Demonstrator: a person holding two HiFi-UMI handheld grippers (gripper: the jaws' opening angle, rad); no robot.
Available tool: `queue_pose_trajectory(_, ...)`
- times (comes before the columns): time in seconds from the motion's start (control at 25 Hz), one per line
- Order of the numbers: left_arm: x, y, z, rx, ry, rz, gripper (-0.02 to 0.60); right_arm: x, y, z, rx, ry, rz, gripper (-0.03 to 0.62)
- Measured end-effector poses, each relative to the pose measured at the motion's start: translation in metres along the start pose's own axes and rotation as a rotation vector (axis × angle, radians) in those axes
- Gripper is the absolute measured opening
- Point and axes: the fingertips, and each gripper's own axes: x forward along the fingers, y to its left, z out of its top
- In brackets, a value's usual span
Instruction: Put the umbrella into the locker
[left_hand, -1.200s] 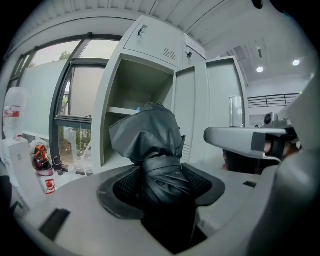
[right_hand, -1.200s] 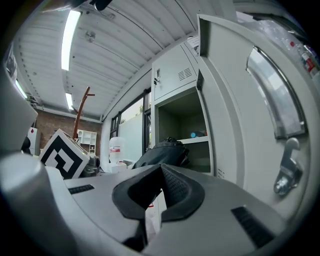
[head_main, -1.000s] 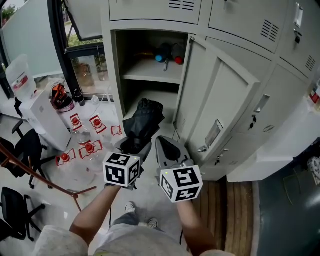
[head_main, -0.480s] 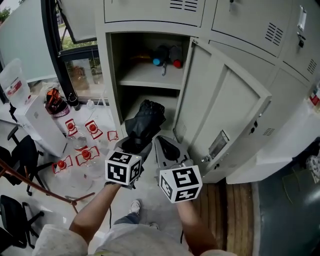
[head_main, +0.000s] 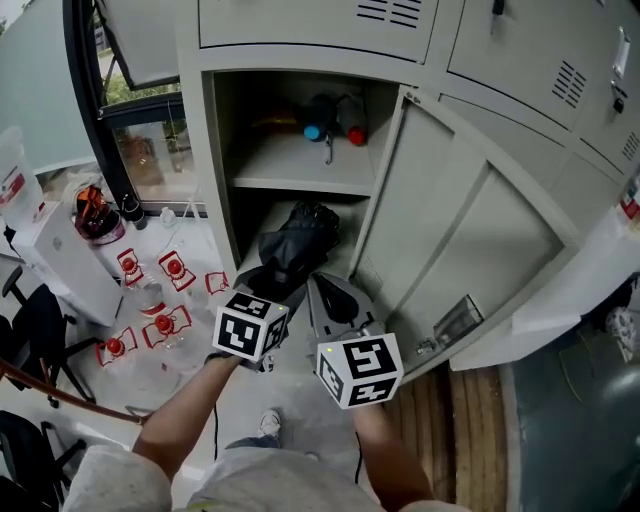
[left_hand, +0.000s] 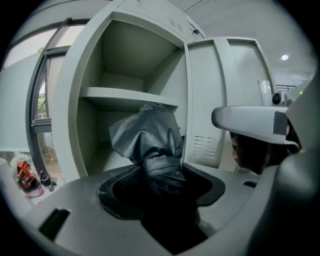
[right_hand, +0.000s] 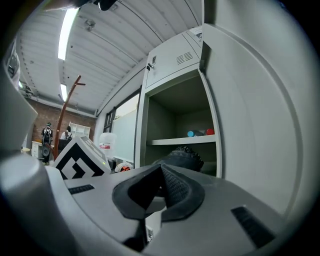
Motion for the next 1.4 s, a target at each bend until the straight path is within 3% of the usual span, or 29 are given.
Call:
queue_pose_trajectory(0.72, 0.069, 0.03, 0.029, 0.241, 0.094, -0.077, 0.253, 0.041, -0.032, -0.002, 0.009, -0.004, -0.095, 0.003)
queue_pose_trajectory(1.0, 0.1, 0.032, 0.04, 0.328, 0.092, -0.1, 0.253, 0.046, -0.046, -0.005, 0.008, -0.003, -0.136, 0.003)
queue_pose_trajectory(1.4, 0.126, 0.05, 0.049, 0.391, 0.113, -0.068, 0.253, 0.055, -0.055, -0.013, 0.01, 0.013, -0.16, 0.003)
